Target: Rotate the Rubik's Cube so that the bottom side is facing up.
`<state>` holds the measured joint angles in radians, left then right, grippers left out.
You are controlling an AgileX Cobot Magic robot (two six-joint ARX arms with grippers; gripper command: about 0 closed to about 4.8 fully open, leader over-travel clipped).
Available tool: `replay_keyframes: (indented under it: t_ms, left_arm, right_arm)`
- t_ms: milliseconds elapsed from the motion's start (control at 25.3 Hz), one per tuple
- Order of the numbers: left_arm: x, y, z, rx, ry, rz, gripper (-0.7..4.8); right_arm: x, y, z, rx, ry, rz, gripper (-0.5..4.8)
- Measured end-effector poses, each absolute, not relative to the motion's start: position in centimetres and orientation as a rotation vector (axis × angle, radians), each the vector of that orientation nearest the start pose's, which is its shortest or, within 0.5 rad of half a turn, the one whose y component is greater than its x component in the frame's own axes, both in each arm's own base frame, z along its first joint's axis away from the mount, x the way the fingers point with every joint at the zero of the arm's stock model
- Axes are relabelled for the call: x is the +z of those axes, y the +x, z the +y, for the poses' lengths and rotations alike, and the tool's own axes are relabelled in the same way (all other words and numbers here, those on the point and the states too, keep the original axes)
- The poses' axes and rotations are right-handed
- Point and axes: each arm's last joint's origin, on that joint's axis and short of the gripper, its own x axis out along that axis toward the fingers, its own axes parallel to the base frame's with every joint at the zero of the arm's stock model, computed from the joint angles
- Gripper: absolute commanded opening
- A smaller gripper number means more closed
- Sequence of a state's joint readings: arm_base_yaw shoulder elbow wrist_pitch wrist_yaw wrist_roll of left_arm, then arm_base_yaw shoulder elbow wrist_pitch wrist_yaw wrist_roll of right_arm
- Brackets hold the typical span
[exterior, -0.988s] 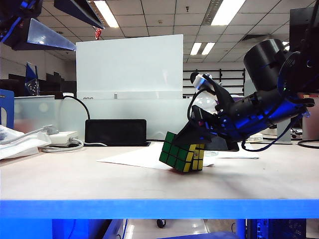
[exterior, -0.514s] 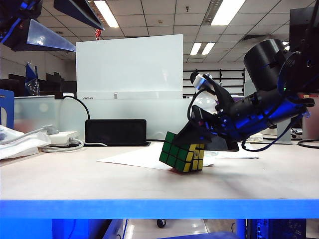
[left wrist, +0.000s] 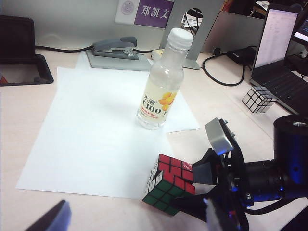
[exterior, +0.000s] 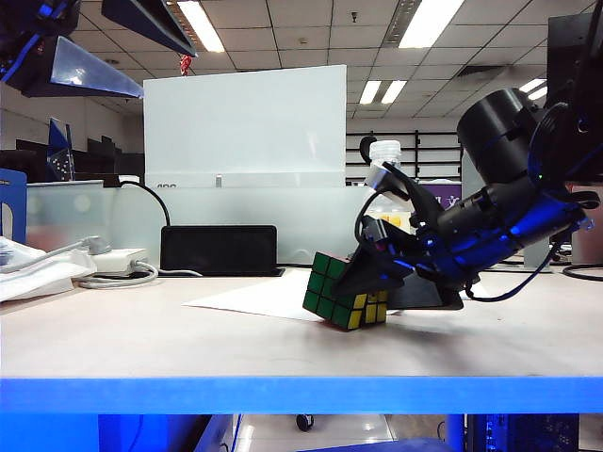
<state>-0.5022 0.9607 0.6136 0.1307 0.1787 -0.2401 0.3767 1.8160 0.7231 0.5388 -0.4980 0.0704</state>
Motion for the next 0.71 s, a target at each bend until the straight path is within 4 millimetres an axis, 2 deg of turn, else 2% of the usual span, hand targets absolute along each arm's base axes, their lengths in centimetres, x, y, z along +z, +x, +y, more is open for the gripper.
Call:
replay_keyframes:
  t_ms: [237, 395, 435, 711]
  left_arm:
    - [27.2, 18.5, -10.7, -0.648, -0.194, 0.297, 3.71]
    - [27.2, 18.5, -10.7, -0.648, -0.194, 0.297, 3.71]
    - [27.2, 18.5, -10.7, -0.648, -0.194, 0.297, 3.71]
    - [27.2, 18.5, -10.7, -0.641, -0.194, 0.297, 3.71]
  right_arm:
    - [12.1, 30.1, 13.4, 0.835, 0.103, 0.6, 3.53]
    - [12.5, 30.2, 13.5, 0.849, 0.107, 0.589, 4.49]
    - [12.7, 30.3, 13.5, 0.853, 0.11, 0.58, 4.59]
    - [13.9, 31.0, 13.9, 0.872, 0.131, 0.546, 4.64]
